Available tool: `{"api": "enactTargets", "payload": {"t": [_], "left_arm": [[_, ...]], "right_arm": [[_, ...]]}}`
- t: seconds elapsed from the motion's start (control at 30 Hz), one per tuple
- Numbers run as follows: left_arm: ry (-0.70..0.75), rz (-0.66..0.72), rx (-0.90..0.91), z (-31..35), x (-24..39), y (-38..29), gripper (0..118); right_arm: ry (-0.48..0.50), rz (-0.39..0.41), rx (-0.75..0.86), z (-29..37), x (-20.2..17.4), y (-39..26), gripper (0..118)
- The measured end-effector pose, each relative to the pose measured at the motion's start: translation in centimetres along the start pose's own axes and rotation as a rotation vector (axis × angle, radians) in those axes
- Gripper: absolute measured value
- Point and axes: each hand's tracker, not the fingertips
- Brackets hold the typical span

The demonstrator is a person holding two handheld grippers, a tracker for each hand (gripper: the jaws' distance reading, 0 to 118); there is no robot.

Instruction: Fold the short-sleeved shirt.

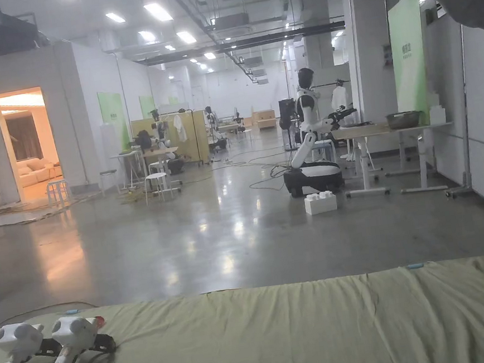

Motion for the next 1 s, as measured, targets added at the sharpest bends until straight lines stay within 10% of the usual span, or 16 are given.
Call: {"api": "enactTargets", "payload": {"t": [0.63, 1.0], "left_arm": [[0.019, 0.035, -0.037, -0.3, -0.3, -0.2, 118], [-0.185, 0.312, -0.221, -2.3, -1.2, 1.0, 118]], "right_arm": [[0.012, -0.008, -0.037, -0.4, 0.0, 0.1, 118], [-0.093, -0.208, -0.192, -0.9, -0.9, 2.6, 118]]}}
